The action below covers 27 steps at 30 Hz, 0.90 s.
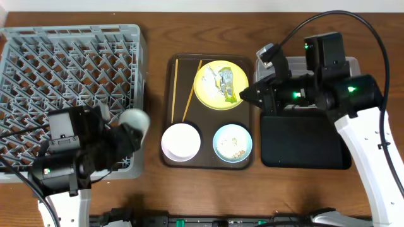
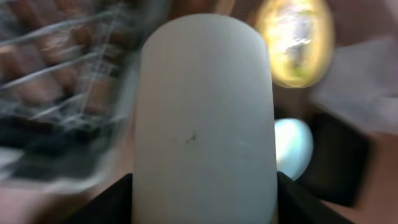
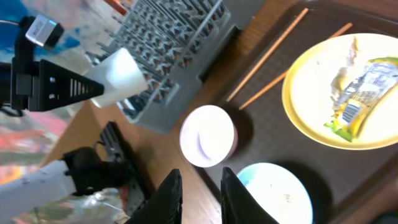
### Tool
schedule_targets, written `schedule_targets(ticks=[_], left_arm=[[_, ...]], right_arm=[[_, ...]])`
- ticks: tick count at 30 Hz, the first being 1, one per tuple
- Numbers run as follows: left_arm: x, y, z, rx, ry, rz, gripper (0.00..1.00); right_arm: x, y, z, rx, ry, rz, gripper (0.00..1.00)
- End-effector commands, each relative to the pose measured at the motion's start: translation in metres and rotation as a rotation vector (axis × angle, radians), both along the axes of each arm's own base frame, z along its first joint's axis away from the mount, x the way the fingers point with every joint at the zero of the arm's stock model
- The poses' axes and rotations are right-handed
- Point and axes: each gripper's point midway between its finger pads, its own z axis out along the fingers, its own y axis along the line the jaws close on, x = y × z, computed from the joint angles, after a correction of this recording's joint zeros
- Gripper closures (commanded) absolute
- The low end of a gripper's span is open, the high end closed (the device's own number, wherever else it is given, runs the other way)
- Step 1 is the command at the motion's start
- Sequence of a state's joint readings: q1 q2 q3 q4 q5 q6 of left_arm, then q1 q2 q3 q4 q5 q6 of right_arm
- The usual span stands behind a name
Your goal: Sort waste into correct bins and load items into the dishwasher
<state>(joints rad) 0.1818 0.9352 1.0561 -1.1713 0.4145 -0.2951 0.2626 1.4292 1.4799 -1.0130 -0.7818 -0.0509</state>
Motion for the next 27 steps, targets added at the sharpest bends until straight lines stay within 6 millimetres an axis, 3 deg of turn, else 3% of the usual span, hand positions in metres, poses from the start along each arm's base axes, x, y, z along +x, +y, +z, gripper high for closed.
schedule_targets(ticks=[1,5,7,13,17,24,27], left_arm=[[-0.014,0.046,-0.009,0.256,0.078,0.101,0.54],[-0.037,0.078,-0.014,0.434,0.185,0.167,0.54],[-0.044,0.082,-0.017,0.457,0.224,0.17,0.54],[-0.041,0.08,-0.023,0.436,0.259,0.166,0.53],[-0.037,0.064,-0.034,0.339,0.303,0.125,0.53],[-0.036,0.058,-0.049,0.297,0.389,0.099,0.52],[-0.037,0.053,-0.053,0.266,0.418,0.085,0.46]], right_arm=[[-0.001,0.0,0.005,-0.036,-0.061,0.011,0.81],[-0.003,0.004,0.005,-0.036,-0.061,0.023,0.81],[-0.004,0.005,0.004,-0.038,-0.062,0.026,0.81],[-0.007,0.007,0.004,-0.039,-0.056,0.037,0.81],[-0.011,0.011,0.003,-0.041,-0.053,0.049,0.81],[-0.013,0.013,0.002,-0.044,-0.05,0.056,0.81],[-0.013,0.012,0.002,-0.045,-0.046,0.056,0.81]])
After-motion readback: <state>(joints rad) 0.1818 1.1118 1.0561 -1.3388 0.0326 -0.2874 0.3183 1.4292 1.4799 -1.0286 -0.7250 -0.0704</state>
